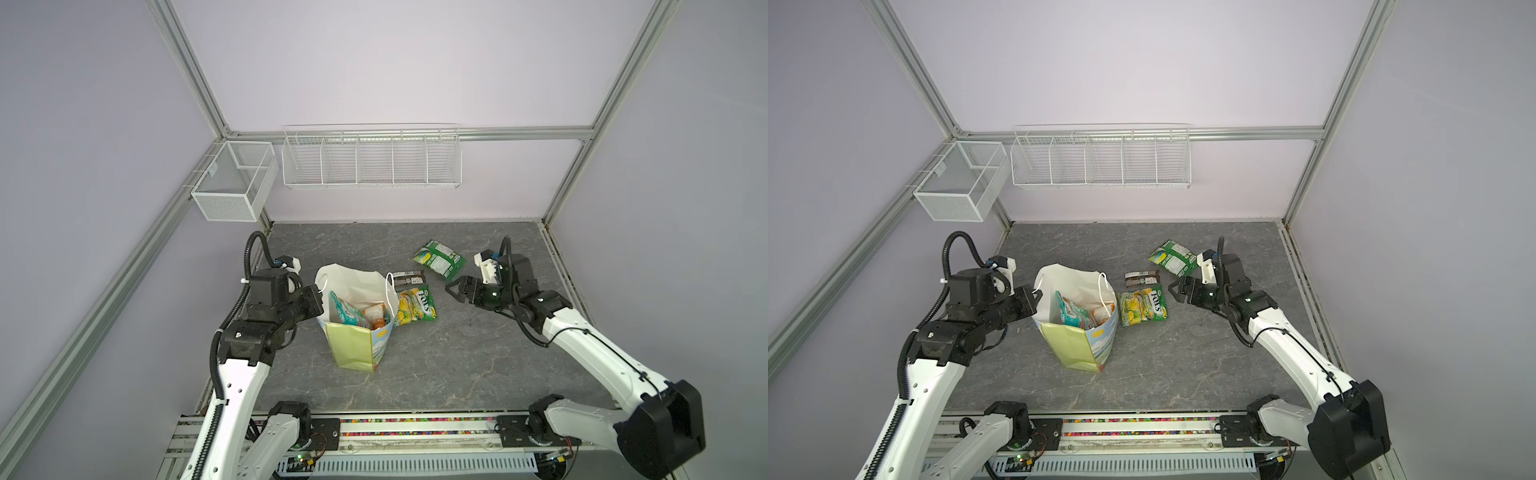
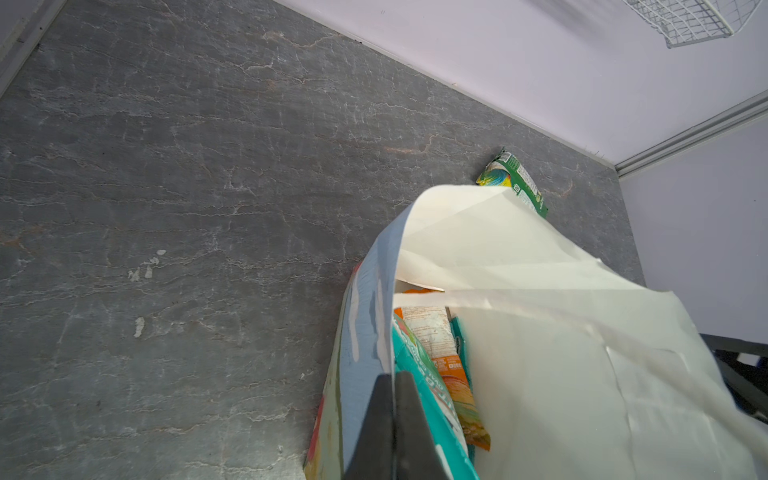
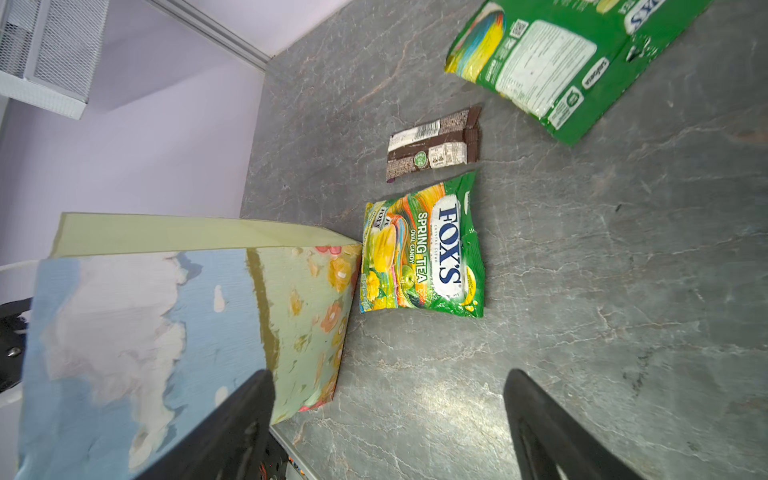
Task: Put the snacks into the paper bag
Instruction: 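Lower the right gripper onto the green Fox's Spring Tea packet and close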
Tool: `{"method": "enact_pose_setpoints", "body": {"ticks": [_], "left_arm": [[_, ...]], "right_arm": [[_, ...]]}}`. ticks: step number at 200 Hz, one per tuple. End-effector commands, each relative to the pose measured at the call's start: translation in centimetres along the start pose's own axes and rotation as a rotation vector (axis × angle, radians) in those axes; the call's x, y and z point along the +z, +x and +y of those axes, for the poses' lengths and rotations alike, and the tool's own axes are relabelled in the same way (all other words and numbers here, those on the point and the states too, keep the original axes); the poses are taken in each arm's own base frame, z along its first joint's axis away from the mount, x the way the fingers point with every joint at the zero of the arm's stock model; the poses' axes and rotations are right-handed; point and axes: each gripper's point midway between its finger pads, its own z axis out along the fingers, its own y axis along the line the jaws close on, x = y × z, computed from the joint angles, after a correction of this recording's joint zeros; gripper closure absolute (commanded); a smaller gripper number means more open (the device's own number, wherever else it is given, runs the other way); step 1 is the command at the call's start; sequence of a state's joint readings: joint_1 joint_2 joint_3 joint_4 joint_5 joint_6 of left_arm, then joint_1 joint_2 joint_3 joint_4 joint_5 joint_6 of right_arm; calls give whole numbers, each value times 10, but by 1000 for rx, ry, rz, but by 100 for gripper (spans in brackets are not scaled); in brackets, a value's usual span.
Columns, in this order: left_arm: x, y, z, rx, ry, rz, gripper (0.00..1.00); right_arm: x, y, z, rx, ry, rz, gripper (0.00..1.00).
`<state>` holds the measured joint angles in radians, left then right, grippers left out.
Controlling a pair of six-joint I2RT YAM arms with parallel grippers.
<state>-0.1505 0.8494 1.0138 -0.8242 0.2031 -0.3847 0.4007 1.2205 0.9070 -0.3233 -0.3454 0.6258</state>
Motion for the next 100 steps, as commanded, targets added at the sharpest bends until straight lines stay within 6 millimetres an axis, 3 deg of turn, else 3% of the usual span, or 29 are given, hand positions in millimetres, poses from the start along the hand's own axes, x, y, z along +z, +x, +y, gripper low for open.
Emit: {"method": "enact_pose_setpoints", "body": {"ticks": [1,81,100], "left_arm": [[-5,-6,-6,5,39,-39,100],[-7,-3,-11,12,74,-49,100],[-8,-3,-10,13,73,-50,100]], "right_arm": [[16,6,-6,40,-59,23,10],[72,35,-43,152,-112,171,0],[82,41,-50,166,-109,195,3]]}}
